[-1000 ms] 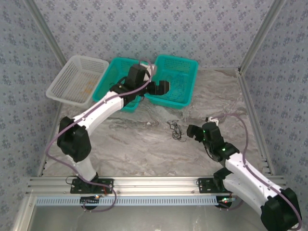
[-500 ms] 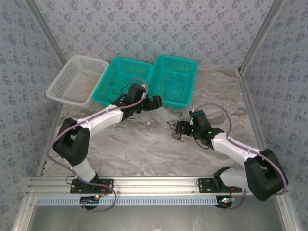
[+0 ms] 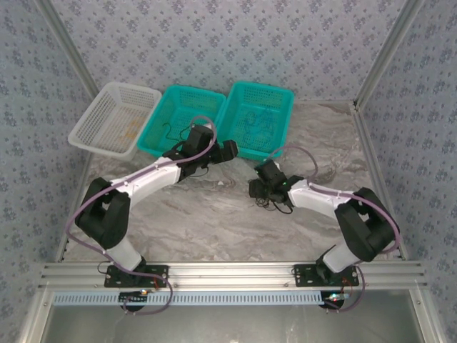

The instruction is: Untangle the cables

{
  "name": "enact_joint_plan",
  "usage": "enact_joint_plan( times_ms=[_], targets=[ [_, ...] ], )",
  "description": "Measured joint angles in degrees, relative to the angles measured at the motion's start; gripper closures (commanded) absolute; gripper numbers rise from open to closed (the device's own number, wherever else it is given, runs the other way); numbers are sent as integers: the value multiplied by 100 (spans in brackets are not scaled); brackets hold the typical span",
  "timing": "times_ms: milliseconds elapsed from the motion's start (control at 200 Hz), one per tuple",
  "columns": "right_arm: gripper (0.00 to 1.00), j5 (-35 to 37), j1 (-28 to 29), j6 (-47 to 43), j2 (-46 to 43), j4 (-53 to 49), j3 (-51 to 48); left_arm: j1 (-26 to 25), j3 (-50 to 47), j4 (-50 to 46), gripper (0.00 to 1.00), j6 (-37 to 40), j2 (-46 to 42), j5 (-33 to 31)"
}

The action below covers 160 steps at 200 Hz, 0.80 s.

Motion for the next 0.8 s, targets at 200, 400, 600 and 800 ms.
enact_joint_plan(
  times_ms=[200,400,600,800],
  targets=[
    [69,337,249,-33,330,-168,118,0,-107,11,1,4,-203,-118],
    [90,310,168,-245,85,144,-107,13,-223,87,1,487,-363,306],
    [96,-487,-175,-929,-1285,815,-831,83,-426,195,1,1392,-981,1211],
    [98,-2022,-861,-1600,-2787,1449,-1156,179,-601,302,1,2269,-1488,2647]
  ],
)
